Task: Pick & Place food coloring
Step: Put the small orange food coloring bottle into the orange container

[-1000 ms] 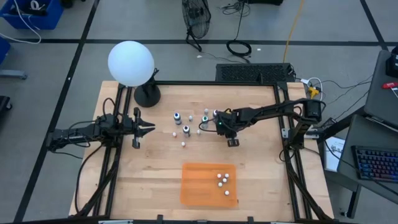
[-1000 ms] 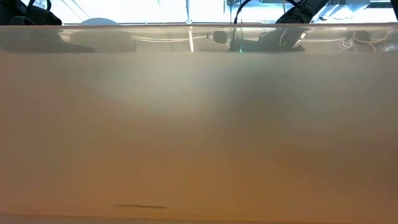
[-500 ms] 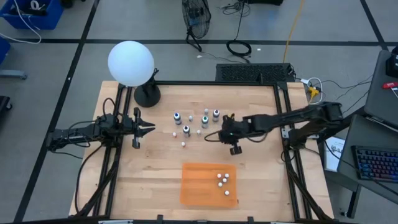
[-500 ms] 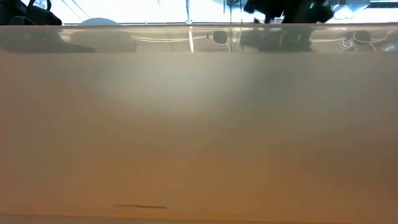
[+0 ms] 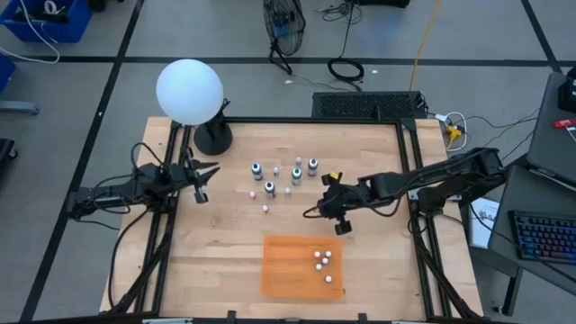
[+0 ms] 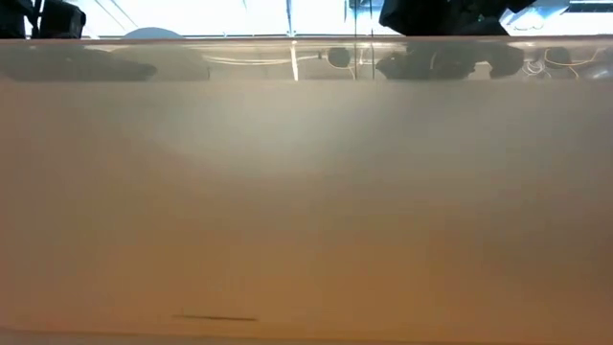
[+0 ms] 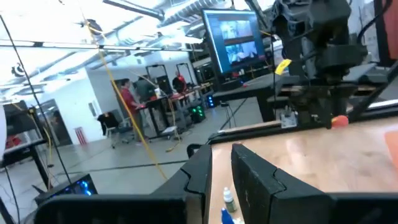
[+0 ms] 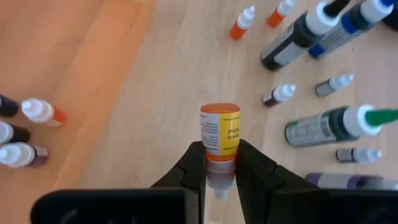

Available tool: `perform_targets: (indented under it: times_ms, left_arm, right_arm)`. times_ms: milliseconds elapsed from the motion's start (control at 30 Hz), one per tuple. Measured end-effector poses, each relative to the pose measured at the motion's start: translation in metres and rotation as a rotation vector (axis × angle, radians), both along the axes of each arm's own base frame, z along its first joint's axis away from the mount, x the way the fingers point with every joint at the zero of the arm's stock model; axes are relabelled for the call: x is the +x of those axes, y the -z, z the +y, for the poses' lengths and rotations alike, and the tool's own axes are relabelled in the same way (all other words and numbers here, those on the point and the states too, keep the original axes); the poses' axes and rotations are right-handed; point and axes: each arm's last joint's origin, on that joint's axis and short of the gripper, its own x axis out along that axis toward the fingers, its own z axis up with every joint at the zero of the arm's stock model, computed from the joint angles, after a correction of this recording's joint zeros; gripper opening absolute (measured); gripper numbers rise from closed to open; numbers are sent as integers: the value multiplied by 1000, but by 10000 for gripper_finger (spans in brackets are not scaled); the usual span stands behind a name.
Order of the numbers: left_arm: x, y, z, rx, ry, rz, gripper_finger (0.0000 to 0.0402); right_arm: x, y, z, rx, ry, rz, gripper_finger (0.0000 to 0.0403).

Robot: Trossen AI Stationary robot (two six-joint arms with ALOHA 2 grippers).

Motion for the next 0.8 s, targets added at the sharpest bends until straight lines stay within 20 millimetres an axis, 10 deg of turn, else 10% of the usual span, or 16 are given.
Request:
perform_targets:
  times_ms: [800]
  left_arm:
    - [3,5,-3,-386,180,-39,67]
  right_arm:
    - [8,6,1,-6,-25,-21,46]
